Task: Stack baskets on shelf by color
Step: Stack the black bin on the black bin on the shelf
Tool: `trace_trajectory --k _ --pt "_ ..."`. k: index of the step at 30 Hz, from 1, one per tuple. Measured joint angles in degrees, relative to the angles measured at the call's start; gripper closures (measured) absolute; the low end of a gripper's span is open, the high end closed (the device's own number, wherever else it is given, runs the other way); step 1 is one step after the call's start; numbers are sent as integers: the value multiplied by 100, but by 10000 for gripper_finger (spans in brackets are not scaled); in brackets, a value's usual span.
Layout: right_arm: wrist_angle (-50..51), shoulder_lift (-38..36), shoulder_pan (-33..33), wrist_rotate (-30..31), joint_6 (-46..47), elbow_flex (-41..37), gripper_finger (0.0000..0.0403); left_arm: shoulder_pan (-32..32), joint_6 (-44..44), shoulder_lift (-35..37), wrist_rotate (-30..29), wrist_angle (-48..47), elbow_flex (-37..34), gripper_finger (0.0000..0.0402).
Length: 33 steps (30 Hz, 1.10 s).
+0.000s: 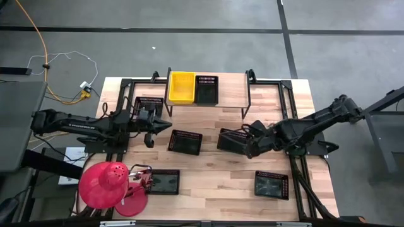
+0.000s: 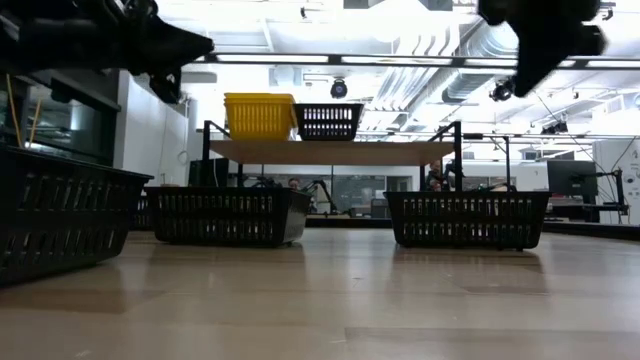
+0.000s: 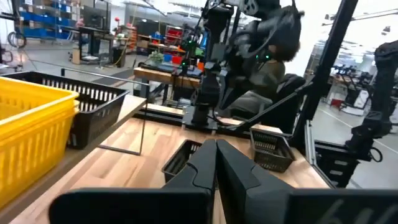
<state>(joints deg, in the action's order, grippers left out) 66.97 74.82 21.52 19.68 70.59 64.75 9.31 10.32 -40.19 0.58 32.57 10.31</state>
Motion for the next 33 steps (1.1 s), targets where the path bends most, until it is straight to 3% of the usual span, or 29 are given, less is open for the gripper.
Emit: trace_trajectory --k 5,11,15,19,25,30,33 --pt "859 299 173 -309 1041 0 379 -293 5 33 -123 -22 0 402" --pt "803 486 178 -467 1507 0 293 -541 -45 22 -294 -65 0 402" --pt "885 645 130 -93 2050 0 233 -592 -45 22 -457 -64 0 402" --pt "903 735 10 220 2453 -39 203 -617 -45 22 -446 -115 0 402" --pt "-529 684 -246 -336 2604 -1158 199 -617 -45 22 -427 -150 0 402" --pt "-2006 681 -406 -362 2578 -1929 199 -615 -47 22 -427 -150 0 402" --pt "-2228 676 -466 -237 2534 -2093 199 -615 -47 22 -429 -150 0 402"
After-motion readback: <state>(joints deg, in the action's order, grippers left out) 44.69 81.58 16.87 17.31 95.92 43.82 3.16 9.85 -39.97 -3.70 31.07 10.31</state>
